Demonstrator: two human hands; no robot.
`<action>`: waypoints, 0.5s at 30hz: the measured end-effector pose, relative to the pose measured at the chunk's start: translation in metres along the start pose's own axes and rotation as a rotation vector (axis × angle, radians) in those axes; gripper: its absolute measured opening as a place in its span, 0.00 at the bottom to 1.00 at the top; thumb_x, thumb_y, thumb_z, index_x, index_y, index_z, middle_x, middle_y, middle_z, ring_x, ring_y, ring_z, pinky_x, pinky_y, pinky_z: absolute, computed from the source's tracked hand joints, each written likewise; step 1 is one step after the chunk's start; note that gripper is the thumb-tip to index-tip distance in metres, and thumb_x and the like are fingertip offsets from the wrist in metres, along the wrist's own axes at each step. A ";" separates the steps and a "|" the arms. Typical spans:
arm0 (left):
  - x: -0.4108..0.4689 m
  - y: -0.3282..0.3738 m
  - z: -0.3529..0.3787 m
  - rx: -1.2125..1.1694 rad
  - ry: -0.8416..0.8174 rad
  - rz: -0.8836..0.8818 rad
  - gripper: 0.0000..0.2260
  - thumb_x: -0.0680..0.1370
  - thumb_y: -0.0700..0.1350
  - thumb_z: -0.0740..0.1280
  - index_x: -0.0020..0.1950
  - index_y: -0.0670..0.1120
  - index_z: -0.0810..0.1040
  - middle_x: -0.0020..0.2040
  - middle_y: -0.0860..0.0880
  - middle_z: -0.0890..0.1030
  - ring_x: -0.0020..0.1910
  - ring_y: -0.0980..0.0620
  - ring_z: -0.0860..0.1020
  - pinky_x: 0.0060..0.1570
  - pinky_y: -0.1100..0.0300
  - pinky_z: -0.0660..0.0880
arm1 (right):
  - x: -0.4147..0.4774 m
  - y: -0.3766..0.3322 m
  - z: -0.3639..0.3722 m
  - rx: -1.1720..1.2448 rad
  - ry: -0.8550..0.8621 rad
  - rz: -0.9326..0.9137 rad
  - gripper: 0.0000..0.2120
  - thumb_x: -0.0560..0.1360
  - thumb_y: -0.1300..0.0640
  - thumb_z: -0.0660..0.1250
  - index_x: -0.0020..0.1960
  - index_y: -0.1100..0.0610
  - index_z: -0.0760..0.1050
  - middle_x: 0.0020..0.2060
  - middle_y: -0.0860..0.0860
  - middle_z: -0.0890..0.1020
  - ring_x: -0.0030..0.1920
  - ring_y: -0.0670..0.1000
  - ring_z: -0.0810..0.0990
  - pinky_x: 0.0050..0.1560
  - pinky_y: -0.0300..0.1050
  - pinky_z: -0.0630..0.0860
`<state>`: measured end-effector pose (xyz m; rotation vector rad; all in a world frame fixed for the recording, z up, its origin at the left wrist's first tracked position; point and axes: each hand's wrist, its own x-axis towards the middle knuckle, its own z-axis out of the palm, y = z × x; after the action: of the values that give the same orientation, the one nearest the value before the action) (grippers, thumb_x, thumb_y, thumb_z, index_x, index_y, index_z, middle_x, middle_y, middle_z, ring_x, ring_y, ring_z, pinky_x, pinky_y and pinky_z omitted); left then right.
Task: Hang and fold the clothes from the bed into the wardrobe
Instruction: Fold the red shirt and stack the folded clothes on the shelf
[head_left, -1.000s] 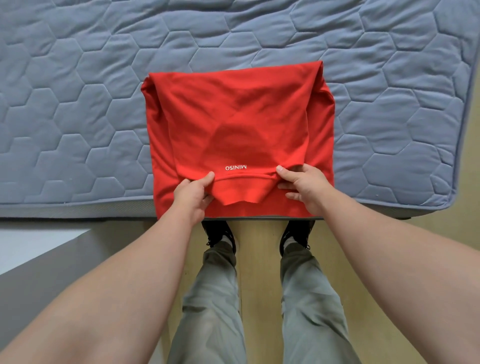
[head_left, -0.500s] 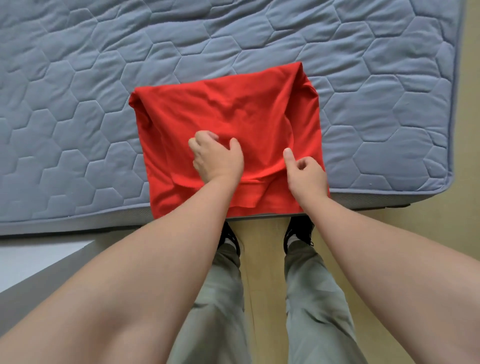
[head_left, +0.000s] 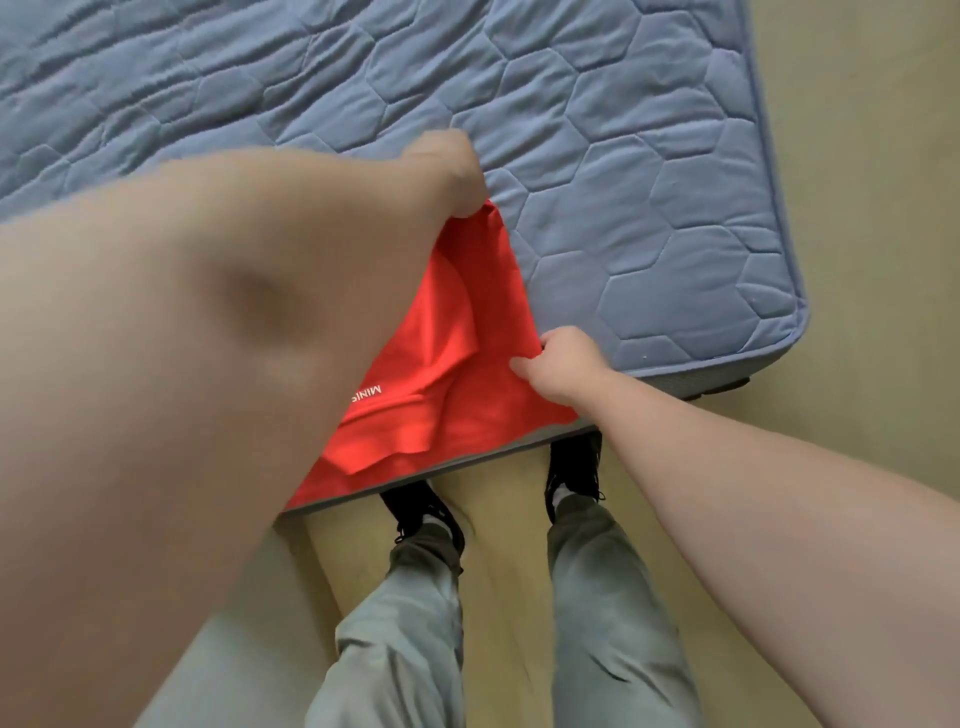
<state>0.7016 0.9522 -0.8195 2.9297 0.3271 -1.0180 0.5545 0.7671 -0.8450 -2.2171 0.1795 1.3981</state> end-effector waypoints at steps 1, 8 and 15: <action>0.002 0.007 -0.003 0.086 -0.041 0.029 0.13 0.77 0.39 0.64 0.58 0.36 0.79 0.60 0.37 0.80 0.59 0.36 0.79 0.49 0.50 0.75 | 0.002 0.000 -0.002 -0.009 -0.005 0.001 0.15 0.75 0.45 0.70 0.50 0.57 0.82 0.50 0.57 0.85 0.54 0.61 0.83 0.58 0.53 0.79; 0.023 0.050 -0.031 0.126 0.013 -0.027 0.16 0.82 0.36 0.56 0.67 0.35 0.76 0.67 0.36 0.77 0.67 0.35 0.74 0.63 0.48 0.73 | 0.003 0.013 -0.059 0.171 0.198 0.040 0.13 0.77 0.53 0.62 0.53 0.59 0.79 0.53 0.61 0.83 0.54 0.63 0.80 0.48 0.50 0.71; 0.026 0.115 -0.097 -0.127 0.007 0.083 0.12 0.81 0.37 0.62 0.60 0.39 0.81 0.59 0.39 0.82 0.59 0.37 0.79 0.35 0.55 0.68 | -0.012 0.031 -0.134 0.219 0.621 0.043 0.16 0.78 0.47 0.54 0.44 0.57 0.74 0.54 0.63 0.82 0.55 0.65 0.78 0.46 0.52 0.65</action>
<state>0.8046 0.8530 -0.7642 2.8087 0.2585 -0.9398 0.6448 0.6736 -0.7996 -2.3929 0.5651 0.6279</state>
